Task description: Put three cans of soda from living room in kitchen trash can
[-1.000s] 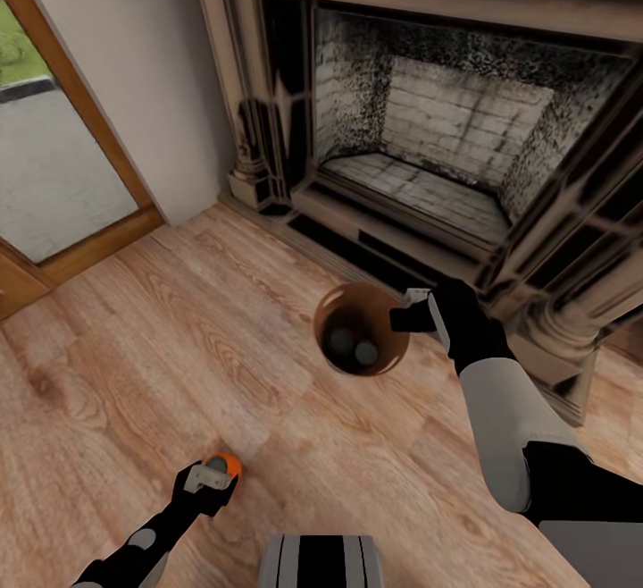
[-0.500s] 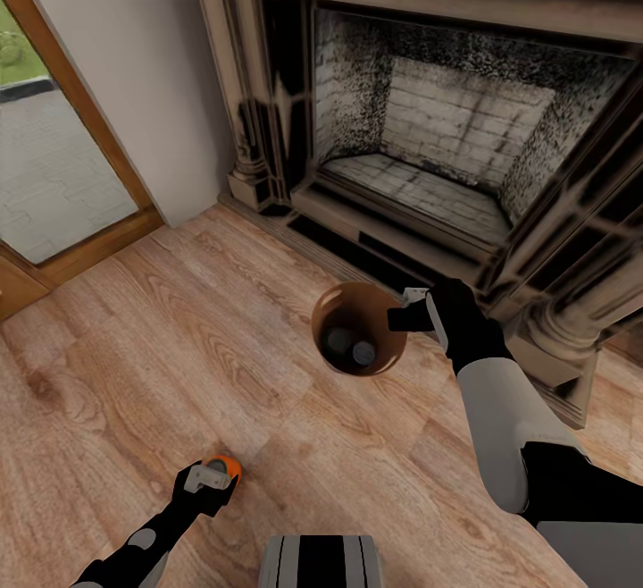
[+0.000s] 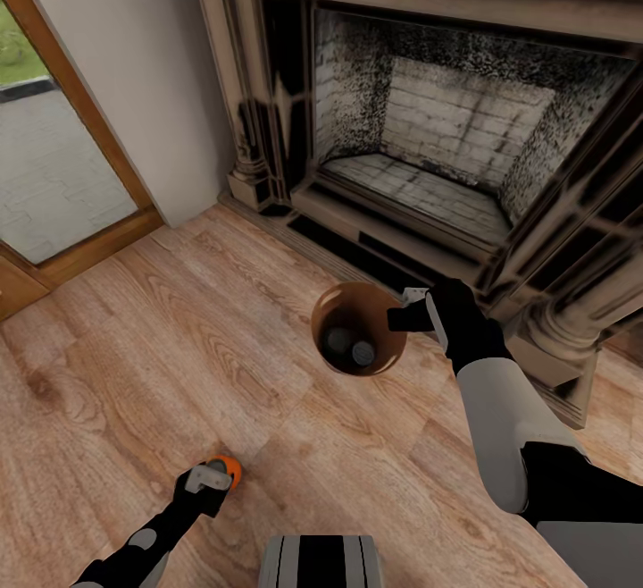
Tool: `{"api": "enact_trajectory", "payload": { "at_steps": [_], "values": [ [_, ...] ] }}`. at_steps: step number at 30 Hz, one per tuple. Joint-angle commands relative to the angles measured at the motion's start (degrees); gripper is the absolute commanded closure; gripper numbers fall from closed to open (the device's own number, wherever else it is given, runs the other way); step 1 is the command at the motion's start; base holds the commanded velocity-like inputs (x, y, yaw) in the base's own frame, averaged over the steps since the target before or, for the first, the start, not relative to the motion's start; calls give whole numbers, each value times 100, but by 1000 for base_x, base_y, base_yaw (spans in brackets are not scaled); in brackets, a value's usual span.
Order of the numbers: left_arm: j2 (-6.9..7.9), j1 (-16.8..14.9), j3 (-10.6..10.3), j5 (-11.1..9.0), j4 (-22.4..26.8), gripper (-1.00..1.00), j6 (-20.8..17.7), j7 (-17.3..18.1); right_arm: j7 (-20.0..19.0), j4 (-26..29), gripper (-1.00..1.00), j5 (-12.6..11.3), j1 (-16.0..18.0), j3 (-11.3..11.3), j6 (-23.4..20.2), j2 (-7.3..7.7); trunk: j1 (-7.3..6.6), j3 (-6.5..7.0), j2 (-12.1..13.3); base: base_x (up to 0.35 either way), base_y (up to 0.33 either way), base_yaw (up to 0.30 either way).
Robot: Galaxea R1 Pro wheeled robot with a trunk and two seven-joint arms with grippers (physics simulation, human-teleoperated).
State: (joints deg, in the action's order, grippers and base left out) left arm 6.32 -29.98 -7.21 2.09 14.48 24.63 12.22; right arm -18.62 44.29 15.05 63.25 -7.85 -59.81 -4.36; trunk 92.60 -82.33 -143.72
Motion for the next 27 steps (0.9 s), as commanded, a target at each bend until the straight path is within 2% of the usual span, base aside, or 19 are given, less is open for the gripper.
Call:
{"api": "enact_trajectory", "payload": {
  "at_steps": [1, 11, 27],
  "values": [
    [0, 1, -22, 17, -6, 100, -10, -3, -19, 1, 100, -167, 2, -8, -19, -1, 0, 0, 0, 0, 0, 0],
    [0, 1, -26, 18, -6, 100, -19, -1, -19, 1, 100, -161, -5, 4, -19, -3, 0, 0, 0, 0, 0, 0],
    [0, 1, -26, 19, -7, 100, -46, -1, -19, 1, 100, -160, -6, 5, -19, -2, -41, 355, 21, 0, 0, 0]
  ]
}}
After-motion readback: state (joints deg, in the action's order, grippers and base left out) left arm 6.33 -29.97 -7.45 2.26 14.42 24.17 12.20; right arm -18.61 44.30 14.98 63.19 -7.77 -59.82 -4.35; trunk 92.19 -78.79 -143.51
